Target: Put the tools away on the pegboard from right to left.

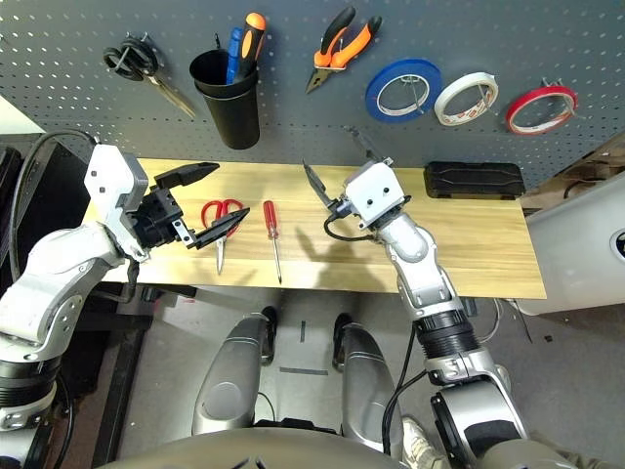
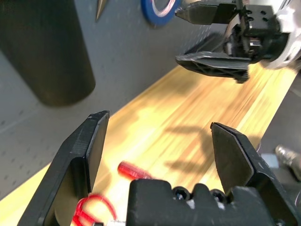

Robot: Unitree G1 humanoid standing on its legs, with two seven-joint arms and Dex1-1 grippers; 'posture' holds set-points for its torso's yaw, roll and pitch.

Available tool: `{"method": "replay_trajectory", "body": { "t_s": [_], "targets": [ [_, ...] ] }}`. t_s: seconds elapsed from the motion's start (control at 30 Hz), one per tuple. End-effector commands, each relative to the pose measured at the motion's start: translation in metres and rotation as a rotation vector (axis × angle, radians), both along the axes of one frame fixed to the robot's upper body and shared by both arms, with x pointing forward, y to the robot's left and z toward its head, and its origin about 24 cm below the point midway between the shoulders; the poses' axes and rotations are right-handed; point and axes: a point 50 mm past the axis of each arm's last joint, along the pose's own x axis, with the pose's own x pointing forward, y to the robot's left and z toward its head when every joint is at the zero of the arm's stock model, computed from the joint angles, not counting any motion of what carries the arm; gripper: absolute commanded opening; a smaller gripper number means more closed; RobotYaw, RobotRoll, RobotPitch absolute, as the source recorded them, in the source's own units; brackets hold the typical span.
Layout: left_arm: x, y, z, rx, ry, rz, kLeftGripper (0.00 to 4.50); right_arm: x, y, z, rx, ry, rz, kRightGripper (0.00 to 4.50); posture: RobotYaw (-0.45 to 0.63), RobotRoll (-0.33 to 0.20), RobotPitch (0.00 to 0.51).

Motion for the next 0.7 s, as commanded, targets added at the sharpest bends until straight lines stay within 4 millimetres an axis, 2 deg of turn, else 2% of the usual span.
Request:
{"method": "replay_trajectory", "body": {
  "t_s": [0.03, 0.33, 0.7],
  "targets": [
    [0.003, -0.003, -0.019, 0.000, 0.074, 0.052, 4.50, -0.009, -0.006, -0.024, -0.125, 0.121, 0.044, 4.49, 0.36, 0.000, 0.300],
    [0.025, -0.025, -0.047, -0.119, 0.188, 0.204, 4.50, -0.013, -0.035, -0.056, -0.292, 0.297, 0.024, 4.49, 0.34, 0.000, 0.306],
    [0.056, -0.047, -0.076, -0.173, 0.343, 0.376, 4.50, -0.019, -0.060, -0.081, -0.378, 0.415, -0.038, 4.49, 0.32, 0.000, 0.324]
  ]
}}
